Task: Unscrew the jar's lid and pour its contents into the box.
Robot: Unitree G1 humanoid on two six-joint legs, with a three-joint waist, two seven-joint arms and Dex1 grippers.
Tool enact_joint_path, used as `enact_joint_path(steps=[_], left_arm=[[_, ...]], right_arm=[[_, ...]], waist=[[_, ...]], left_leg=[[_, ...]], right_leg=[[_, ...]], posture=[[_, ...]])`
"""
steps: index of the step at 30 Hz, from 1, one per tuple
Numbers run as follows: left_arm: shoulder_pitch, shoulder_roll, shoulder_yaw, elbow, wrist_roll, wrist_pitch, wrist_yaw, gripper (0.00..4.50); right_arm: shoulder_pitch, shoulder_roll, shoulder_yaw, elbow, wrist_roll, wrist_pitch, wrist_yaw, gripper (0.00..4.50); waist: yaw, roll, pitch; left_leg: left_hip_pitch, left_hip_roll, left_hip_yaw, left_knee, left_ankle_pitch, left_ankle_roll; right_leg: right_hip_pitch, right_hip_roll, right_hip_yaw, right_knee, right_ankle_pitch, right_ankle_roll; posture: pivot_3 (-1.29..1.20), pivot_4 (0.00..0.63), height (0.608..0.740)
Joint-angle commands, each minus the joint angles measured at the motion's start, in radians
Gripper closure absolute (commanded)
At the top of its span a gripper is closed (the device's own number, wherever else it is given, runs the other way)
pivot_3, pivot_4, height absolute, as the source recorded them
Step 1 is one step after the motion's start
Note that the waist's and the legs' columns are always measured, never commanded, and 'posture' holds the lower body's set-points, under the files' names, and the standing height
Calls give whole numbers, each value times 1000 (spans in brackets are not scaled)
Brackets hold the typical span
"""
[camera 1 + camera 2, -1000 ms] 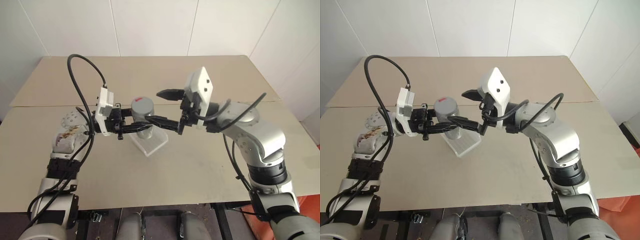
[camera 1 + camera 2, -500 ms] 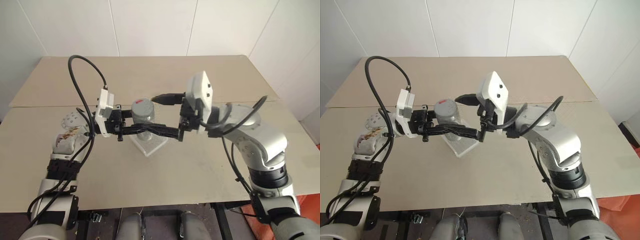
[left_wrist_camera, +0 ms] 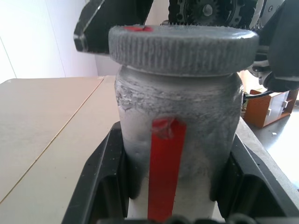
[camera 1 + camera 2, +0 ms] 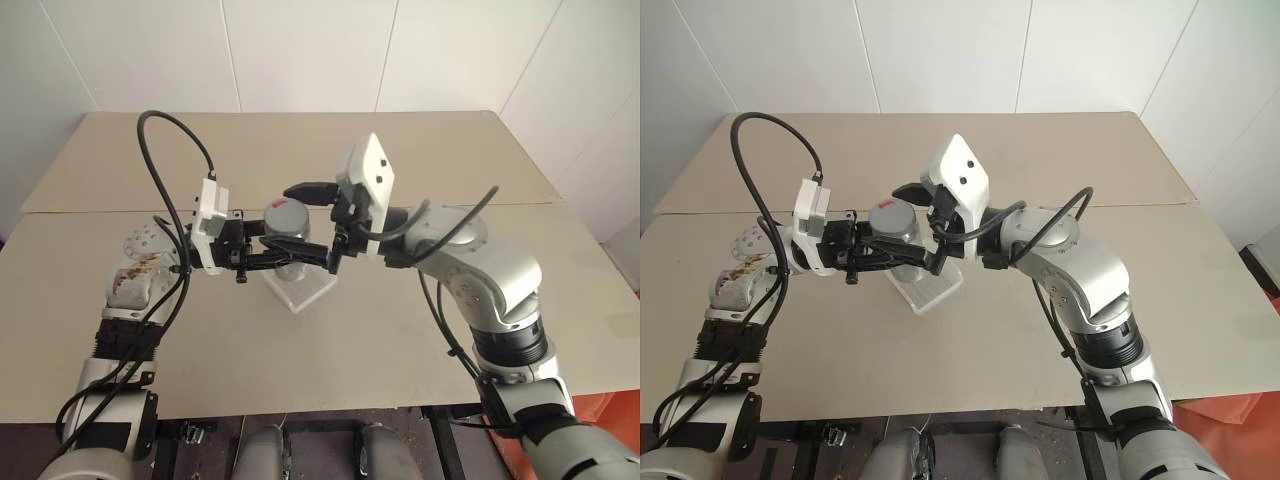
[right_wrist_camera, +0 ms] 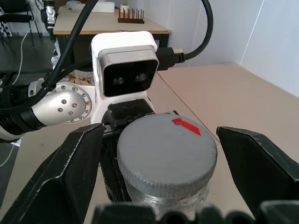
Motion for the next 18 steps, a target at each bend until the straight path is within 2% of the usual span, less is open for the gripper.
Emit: enact_joint_path(steps=[1,3,4,12,16,18], left_arm=[[4,7,11,-38,-5,-16,0,2567],[5,7,11,-39,-5,-17,1,2567],[7,7,10,-39,-4,-18,1,2567],[22,8,5,-40,-3,-19,5,2567],[32,10,4,-46,-3,-18,4,2567],[36,12,5,-50,-4,-14,4,2567]], right_arm=[[-26,0,-29,-21,17,3,1,862],[-29,3,-44,-18,24,8,-4,1524],[-34,9,-62,-14,37,17,-11,1717],[-97,47,-285,45,244,143,-108,1735],[-82,16,-329,32,289,168,-138,1735],[-48,-23,-311,3,247,146,-141,1735]], waist=[[0,0,0],[0,0,0],[0,0,0],[1,0,0],[4,0,0],[3,0,0]], left_leg=[[0,0,0,0,0,0],[0,0,0,0,0,0],[0,0,0,0,0,0],[0,0,0,0,0,0],[0,-1,0,0,0,0],[0,0,-1,0,0,1]], right_leg=[[0,0,0,0,0,0],[0,0,0,0,0,0],[0,0,0,0,0,0],[0,0,0,0,0,0],[1,-1,-1,0,0,0],[1,-1,-1,-1,0,0]], posture=[[0,150,740],[0,150,740],[0,150,740],[0,150,740],[0,150,740],[0,150,740]])
